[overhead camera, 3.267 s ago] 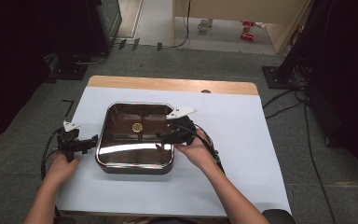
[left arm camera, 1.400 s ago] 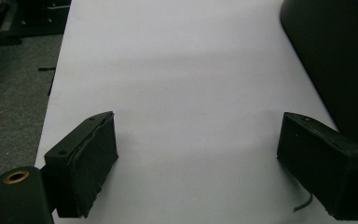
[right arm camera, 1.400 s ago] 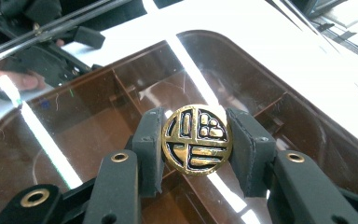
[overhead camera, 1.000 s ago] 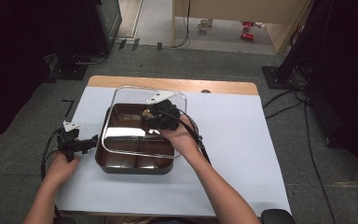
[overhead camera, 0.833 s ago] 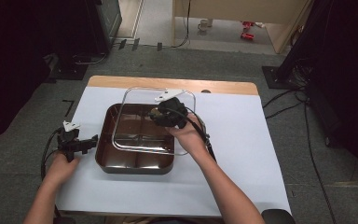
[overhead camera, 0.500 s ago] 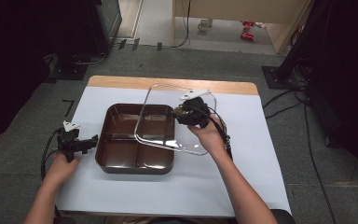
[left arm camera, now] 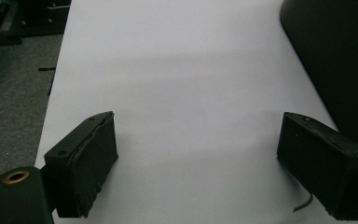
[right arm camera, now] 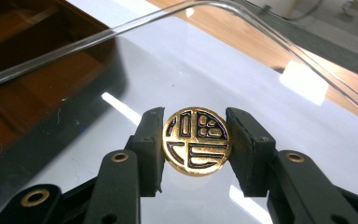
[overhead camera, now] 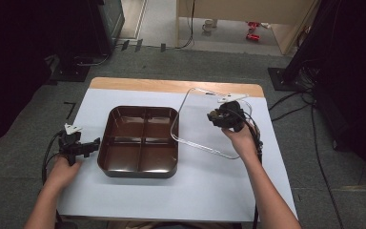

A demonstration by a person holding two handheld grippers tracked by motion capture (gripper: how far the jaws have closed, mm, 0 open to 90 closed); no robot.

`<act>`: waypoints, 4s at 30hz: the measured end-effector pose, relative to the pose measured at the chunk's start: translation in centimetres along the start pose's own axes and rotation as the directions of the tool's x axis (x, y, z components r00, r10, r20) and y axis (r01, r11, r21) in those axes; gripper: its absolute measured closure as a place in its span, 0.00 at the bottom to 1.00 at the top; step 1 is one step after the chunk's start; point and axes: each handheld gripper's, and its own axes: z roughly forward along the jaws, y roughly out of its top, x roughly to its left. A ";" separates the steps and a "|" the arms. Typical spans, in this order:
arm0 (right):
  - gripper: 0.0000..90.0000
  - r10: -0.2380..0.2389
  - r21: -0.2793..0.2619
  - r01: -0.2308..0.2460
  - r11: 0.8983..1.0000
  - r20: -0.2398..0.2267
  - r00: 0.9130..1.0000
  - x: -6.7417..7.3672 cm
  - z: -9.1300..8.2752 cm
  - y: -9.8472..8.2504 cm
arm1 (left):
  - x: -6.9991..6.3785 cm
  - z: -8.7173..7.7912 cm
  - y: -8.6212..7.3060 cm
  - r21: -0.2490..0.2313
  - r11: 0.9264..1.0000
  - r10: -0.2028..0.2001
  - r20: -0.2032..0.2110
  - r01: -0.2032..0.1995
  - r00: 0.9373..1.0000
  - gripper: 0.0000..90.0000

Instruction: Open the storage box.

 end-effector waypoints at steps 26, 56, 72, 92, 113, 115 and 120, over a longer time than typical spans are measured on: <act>0.65 0.166 0.019 -0.169 0.985 0.125 0.978 -5.4 6.6 -4.8 | 0.0 0.0 0.0 -0.001 1.000 -0.001 0.000 0.001 1.000 0.13; 0.40 0.194 -0.146 -0.197 0.969 -0.033 0.980 -2.0 0.5 -5.5 | 0.0 0.0 0.0 -0.001 1.000 0.000 0.000 0.000 1.000 0.13; 0.40 0.075 -0.180 -0.101 0.978 -0.148 0.986 4.6 -1.7 -8.1 | 0.0 0.0 0.0 -0.001 1.000 0.000 -0.001 0.000 1.000 0.13; 0.27 -0.107 0.005 0.109 0.994 -0.153 0.982 11.1 2.6 -10.8 | 0.0 0.0 0.0 0.000 1.000 0.000 0.000 0.000 1.000 0.13; 0.21 -0.099 -0.019 0.097 0.995 -0.152 0.983 11.0 3.2 -11.4 | 0.0 0.0 0.0 0.000 1.000 0.001 -0.001 -0.001 1.000 0.13; 0.21 -0.098 -0.019 0.097 0.995 -0.153 0.983 11.0 3.2 -11.4 | 0.0 0.0 0.0 0.000 1.000 0.001 0.000 -0.001 1.000 0.13; 0.14 -0.080 -0.007 0.080 0.997 -0.130 0.988 10.9 3.3 -11.3 | 0.0 0.0 0.0 0.000 1.000 0.000 -0.001 0.000 1.000 0.13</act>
